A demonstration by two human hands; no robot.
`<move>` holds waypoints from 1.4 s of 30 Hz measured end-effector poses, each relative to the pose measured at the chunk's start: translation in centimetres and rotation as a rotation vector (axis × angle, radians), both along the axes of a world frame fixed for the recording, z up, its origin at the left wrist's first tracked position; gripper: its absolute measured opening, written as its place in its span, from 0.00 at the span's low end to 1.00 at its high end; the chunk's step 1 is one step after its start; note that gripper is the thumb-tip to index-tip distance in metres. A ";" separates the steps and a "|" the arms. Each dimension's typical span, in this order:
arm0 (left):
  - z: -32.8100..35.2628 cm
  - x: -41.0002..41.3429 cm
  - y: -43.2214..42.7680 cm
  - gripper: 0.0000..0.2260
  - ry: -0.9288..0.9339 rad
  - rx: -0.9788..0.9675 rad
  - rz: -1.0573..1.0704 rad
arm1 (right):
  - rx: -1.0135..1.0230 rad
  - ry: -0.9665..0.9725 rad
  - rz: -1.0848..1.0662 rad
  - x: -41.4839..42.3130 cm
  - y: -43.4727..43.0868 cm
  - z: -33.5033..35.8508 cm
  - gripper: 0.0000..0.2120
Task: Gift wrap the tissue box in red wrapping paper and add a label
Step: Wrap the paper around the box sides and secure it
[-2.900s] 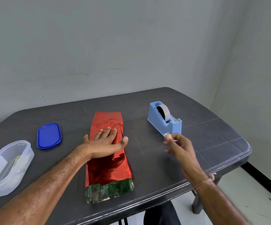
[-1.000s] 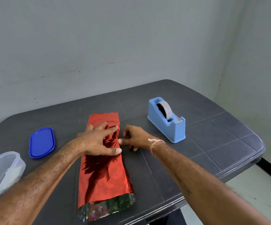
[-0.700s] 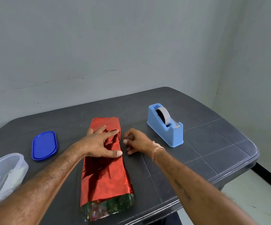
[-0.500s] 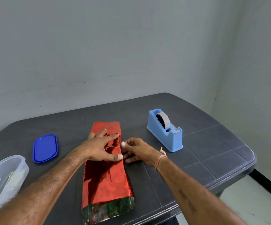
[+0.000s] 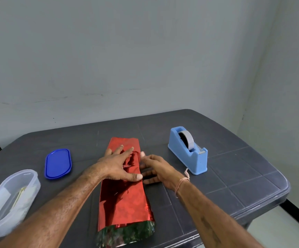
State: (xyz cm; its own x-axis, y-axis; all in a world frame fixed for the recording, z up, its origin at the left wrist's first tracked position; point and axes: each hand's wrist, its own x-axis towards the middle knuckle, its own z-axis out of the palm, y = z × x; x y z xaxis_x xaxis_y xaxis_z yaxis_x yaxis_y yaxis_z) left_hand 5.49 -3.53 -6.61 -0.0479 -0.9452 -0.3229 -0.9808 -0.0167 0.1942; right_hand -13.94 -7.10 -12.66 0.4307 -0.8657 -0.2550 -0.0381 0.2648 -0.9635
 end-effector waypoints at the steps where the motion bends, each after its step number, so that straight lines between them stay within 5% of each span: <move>1: 0.0 0.0 -0.1 0.68 0.010 -0.007 0.006 | -0.008 0.021 0.016 0.1 0.3 0.1 0.32; 8: -0.5 0.1 0.5 0.65 0.027 -0.071 0.005 | 0.028 0.053 0.056 0.3 1.0 0.7 0.20; 14: -1.0 1.0 -1.3 0.38 0.011 -0.159 -0.018 | 0.079 0.116 0.071 0.4 0.5 1.0 0.18; 20: -0.6 2.0 -1.6 0.68 0.021 -0.063 -0.036 | 0.059 0.135 0.053 0.1 0.8 0.7 0.22; 25: 0.0 1.0 -1.8 0.47 -0.092 -0.059 -0.048 | 0.023 0.122 0.004 0.4 0.7 1.0 0.25; 29: -0.4 1.6 -2.1 0.52 -0.059 -0.001 -0.040 | 0.053 0.050 -0.128 1.4 -1.0 2.0 0.27; 37: 0.3 0.7 -1.2 0.49 -0.090 -0.012 -0.062 | 0.212 0.051 -0.255 4.4 -5.5 2.6 0.10; 42: -0.2 1.1 -1.1 0.45 -0.055 0.002 -0.097 | 0.221 -0.007 -0.288 5.3 -7.3 1.5 0.15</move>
State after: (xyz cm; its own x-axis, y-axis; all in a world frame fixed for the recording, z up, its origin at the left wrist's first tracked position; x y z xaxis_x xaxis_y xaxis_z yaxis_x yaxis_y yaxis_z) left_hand 6.54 -4.66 -6.85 -0.1210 -0.9364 -0.3296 -0.9870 0.0782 0.1402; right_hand -8.59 -14.36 -11.16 0.1800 -0.8762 -0.4472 0.0747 0.4655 -0.8819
